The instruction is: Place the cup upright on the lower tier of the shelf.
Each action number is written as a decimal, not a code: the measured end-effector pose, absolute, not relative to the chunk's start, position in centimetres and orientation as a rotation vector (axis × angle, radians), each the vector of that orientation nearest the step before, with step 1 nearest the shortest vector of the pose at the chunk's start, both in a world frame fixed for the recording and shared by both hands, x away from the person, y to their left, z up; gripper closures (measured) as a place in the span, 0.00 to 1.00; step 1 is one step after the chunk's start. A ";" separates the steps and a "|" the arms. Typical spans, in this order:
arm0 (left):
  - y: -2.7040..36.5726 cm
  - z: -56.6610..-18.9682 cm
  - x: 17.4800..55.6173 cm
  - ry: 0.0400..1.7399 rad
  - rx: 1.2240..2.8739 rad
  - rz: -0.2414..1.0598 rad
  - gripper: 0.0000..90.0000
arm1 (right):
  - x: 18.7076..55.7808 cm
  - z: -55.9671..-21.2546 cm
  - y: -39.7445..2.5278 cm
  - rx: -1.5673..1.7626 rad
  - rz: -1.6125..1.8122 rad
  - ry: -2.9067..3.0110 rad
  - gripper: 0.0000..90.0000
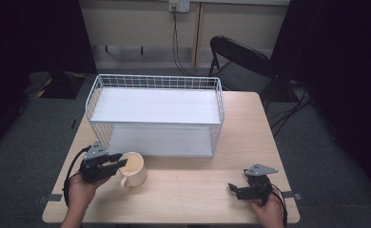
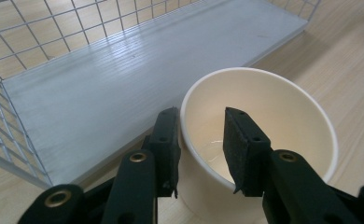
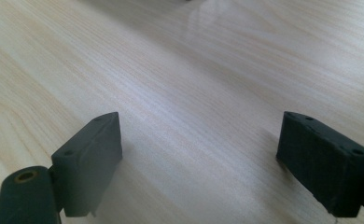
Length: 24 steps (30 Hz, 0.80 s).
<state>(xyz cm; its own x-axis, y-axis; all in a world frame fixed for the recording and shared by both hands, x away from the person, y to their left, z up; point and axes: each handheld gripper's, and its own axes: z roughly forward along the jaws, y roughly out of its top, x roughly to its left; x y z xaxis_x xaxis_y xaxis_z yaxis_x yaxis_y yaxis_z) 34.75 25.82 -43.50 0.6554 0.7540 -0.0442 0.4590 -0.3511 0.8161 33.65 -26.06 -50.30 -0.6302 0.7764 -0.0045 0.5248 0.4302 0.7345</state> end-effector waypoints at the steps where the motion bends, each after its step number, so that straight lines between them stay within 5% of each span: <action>1: 25.7 -43.6 34.8 0.948 2.017 0.431 0.76 | 33.6 -50.3 -26.1 1.115 1.024 2.346 0.15; 24: 25.7 -43.9 35.2 0.971 1.993 0.429 0.88 | 33.6 -50.3 -26.1 1.114 1.023 2.346 0.15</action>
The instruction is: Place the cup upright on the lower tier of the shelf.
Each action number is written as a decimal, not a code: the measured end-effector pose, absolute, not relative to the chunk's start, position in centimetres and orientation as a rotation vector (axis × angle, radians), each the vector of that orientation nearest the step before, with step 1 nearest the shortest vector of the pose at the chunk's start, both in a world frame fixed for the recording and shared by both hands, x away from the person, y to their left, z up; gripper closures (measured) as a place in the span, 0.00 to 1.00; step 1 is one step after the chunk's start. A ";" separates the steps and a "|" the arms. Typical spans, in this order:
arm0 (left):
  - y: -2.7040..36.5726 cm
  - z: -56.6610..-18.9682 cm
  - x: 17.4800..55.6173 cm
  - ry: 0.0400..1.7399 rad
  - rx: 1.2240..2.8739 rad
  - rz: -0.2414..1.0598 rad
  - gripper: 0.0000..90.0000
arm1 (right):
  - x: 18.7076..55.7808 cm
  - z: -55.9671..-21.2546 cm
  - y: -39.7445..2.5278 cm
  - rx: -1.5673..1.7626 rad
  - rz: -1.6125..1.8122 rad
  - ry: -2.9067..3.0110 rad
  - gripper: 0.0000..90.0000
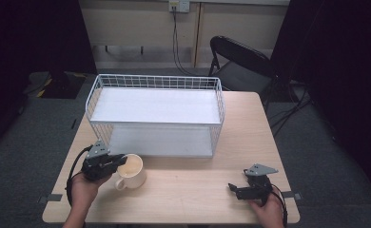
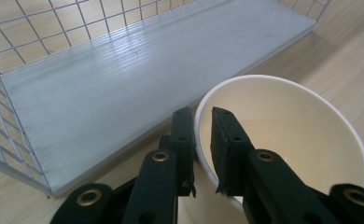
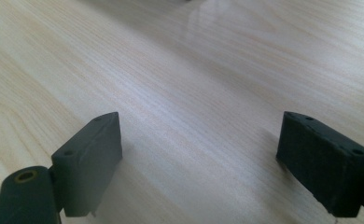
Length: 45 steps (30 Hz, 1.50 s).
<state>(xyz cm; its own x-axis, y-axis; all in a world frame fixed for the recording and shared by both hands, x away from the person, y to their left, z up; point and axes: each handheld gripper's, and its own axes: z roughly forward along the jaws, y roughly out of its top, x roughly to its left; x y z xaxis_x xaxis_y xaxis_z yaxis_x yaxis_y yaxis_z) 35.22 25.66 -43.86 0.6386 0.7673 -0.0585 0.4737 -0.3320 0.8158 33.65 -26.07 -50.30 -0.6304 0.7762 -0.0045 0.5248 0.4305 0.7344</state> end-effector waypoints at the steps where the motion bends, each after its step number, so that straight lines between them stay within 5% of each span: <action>1: 25.7 -43.9 35.2 0.971 1.993 0.430 0.89 | 33.6 -50.3 -26.1 1.115 1.023 2.346 0.15; 35: 25.3 -43.5 34.8 1.008 1.982 0.559 0.94 | 33.6 -50.3 -26.1 1.115 1.023 2.346 0.15; 45: 25.0 -44.1 35.0 1.020 1.937 0.487 0.92 | 33.6 -50.3 -26.1 1.115 1.023 2.346 0.15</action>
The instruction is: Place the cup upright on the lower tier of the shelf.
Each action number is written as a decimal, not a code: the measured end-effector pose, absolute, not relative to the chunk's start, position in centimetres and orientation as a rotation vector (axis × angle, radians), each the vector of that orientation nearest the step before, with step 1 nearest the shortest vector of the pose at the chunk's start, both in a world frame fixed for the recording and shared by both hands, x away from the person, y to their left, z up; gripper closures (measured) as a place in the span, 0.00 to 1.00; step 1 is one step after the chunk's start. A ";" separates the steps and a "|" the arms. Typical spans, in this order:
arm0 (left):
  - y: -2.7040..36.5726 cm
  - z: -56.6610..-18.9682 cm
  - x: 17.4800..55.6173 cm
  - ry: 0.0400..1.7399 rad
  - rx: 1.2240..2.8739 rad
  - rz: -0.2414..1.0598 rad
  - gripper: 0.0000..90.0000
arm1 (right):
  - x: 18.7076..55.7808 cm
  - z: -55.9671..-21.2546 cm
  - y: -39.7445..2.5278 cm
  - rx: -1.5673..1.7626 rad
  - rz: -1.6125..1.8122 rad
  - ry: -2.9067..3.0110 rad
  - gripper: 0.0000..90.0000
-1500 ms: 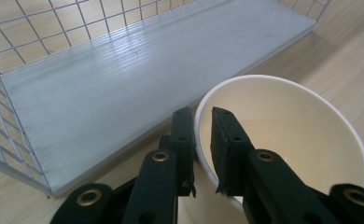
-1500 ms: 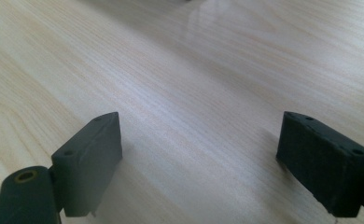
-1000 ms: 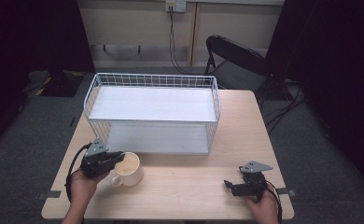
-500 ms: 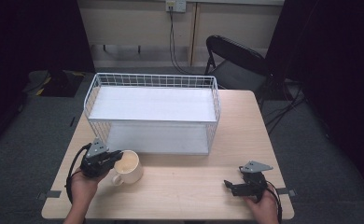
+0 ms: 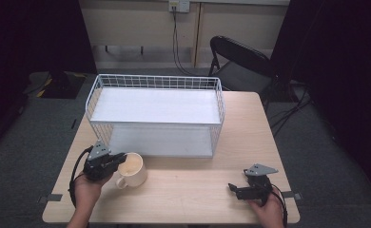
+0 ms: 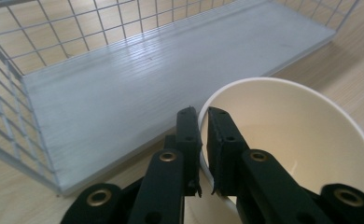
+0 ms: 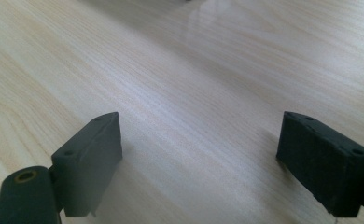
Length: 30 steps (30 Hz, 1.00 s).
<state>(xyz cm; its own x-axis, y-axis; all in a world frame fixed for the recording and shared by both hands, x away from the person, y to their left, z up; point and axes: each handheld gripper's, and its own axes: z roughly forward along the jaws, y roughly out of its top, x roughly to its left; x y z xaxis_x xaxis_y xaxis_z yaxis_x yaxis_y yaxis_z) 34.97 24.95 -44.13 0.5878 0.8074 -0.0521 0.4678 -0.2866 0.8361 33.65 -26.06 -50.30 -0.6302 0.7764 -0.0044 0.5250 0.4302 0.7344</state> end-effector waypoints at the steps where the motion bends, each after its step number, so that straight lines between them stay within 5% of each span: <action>1: 24.8 -44.2 34.9 1.019 1.946 0.498 0.92 | 33.6 -50.3 -26.1 1.115 1.023 2.346 0.15; 30: 23.9 -43.5 34.6 1.032 1.933 0.579 0.91 | 33.7 -50.3 -26.1 1.115 1.023 2.346 0.15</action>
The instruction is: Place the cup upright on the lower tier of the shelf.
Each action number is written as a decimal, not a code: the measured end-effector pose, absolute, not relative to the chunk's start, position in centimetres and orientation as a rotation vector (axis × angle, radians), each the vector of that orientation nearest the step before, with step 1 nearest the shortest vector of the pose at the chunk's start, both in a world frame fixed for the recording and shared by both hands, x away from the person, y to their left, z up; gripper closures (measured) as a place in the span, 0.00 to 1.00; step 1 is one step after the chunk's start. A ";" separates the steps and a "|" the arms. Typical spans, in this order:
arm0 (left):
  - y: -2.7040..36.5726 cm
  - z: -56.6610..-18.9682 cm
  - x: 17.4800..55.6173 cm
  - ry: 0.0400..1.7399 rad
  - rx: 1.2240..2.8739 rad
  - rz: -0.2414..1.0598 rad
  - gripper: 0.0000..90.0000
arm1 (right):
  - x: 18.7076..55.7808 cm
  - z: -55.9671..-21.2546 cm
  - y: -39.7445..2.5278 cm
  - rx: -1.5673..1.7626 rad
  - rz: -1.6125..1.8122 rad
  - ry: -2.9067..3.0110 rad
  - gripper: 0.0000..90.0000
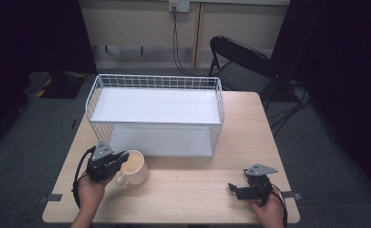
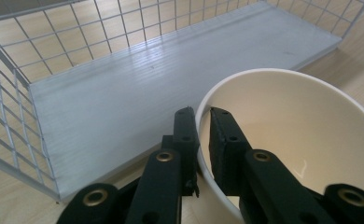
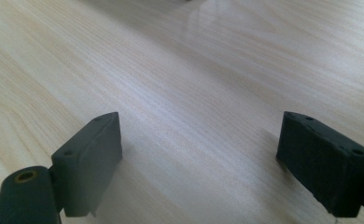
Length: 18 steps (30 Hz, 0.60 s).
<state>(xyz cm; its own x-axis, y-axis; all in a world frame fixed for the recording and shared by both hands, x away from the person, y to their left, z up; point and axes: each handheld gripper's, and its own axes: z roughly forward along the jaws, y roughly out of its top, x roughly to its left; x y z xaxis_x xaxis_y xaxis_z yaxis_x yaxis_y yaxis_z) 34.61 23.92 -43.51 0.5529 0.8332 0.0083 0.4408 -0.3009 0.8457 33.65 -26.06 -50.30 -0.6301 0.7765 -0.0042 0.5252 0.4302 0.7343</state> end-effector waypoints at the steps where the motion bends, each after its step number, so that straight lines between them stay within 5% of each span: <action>1: 23.9 -43.4 34.6 1.029 1.932 0.584 0.91 | 33.7 -50.3 -26.1 1.115 1.023 2.346 0.15; 18: 21.9 -42.6 35.6 1.035 1.919 0.627 0.91 | 33.7 -50.3 -26.1 1.113 1.024 2.347 0.15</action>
<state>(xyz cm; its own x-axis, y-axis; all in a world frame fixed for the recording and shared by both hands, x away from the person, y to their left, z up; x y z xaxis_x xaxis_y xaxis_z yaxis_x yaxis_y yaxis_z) 35.63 21.92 -42.56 0.5330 0.8454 0.0344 0.4219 -0.3008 0.8553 33.67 -26.07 -50.30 -0.6314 0.7754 -0.0041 0.5243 0.4308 0.7345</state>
